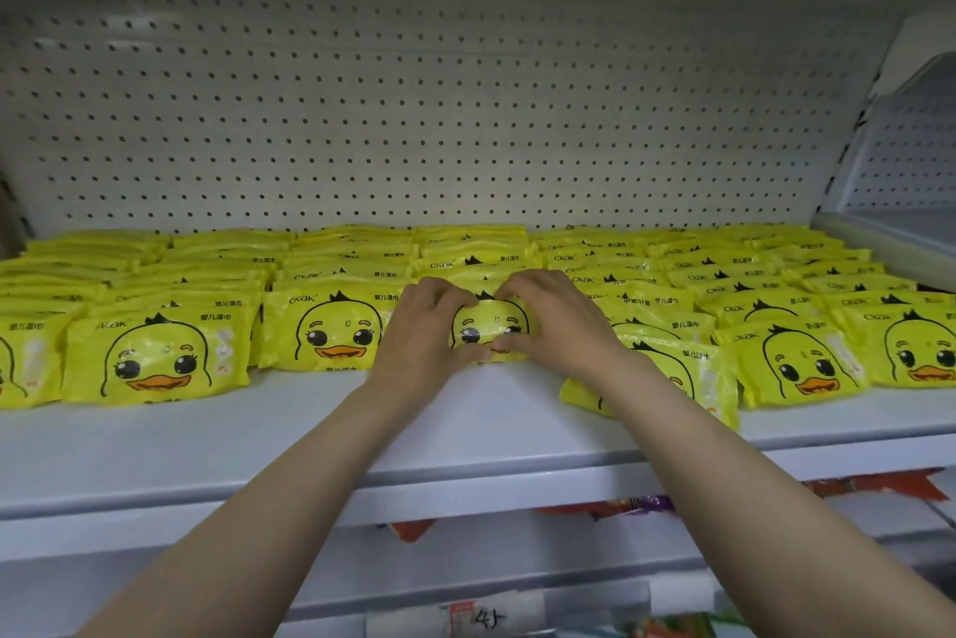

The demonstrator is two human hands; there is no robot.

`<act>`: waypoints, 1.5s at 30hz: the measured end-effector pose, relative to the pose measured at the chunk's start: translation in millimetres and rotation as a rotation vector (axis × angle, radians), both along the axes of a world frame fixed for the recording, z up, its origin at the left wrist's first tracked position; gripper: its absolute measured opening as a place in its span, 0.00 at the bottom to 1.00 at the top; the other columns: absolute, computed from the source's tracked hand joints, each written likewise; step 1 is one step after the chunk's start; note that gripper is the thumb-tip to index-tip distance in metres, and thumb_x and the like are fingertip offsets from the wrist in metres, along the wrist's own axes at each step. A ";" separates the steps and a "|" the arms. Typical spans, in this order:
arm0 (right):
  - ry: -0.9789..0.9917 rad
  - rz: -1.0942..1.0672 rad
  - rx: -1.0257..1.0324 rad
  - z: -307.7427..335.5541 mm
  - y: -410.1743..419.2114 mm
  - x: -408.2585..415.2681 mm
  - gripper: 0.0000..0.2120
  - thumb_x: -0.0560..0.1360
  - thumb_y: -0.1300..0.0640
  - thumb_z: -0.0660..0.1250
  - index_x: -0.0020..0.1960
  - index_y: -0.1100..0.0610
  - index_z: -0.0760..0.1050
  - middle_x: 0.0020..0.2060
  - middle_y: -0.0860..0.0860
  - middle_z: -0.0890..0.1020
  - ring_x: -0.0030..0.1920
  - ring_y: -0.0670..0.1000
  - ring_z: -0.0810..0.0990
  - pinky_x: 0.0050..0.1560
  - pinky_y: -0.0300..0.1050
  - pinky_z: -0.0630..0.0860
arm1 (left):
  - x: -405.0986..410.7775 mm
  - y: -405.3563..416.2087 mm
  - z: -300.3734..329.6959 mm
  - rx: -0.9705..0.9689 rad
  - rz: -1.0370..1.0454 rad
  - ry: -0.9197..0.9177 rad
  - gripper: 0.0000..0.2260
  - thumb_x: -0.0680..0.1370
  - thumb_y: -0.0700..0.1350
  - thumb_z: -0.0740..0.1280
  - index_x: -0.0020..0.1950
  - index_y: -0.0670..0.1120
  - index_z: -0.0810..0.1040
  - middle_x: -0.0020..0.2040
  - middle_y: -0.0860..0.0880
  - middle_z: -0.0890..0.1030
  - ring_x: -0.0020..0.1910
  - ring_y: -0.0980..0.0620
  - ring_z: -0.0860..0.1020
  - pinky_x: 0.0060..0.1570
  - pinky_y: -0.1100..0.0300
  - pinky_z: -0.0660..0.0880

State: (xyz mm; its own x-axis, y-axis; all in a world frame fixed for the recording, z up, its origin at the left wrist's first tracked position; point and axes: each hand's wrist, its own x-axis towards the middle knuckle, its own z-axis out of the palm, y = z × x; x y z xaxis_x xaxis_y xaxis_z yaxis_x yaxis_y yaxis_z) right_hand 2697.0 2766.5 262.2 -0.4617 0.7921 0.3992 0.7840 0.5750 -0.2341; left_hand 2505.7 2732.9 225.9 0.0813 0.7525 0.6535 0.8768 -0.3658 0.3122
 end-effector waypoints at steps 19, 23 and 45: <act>-0.102 -0.067 0.104 -0.8 -2.7 -12.5 0.31 0.65 0.47 0.79 0.64 0.49 0.70 0.62 0.46 0.72 0.66 0.50 0.66 0.47 0.46 0.73 | -4.4 3.4 1.8 0.032 0.030 0.183 0.32 0.60 0.47 0.81 0.62 0.46 0.75 0.55 0.45 0.74 0.51 0.43 0.72 0.48 0.51 0.74; -0.112 -0.089 0.118 -1.1 0.0 -18.0 0.31 0.66 0.46 0.79 0.63 0.50 0.69 0.61 0.48 0.72 0.65 0.51 0.67 0.46 0.46 0.72 | -5.7 4.6 2.0 0.041 0.040 0.205 0.32 0.61 0.47 0.81 0.62 0.46 0.74 0.55 0.45 0.74 0.51 0.43 0.72 0.48 0.51 0.74; 0.010 -0.026 -0.100 18.9 -41.5 144.8 0.29 0.71 0.39 0.72 0.69 0.44 0.71 0.73 0.46 0.68 0.74 0.49 0.62 0.71 0.50 0.65 | 119.1 -36.9 20.4 -0.285 -0.248 0.002 0.31 0.69 0.60 0.74 0.70 0.57 0.70 0.69 0.50 0.70 0.70 0.51 0.64 0.69 0.53 0.62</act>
State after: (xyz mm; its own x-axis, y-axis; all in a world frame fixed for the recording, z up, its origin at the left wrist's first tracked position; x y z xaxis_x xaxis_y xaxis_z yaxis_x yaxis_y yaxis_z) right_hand 2841.8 2725.0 281.1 -0.4366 0.8399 0.3224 0.7957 0.5277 -0.2973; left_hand 2624.7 2696.0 246.3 0.2850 0.8614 0.4204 0.7731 -0.4659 0.4305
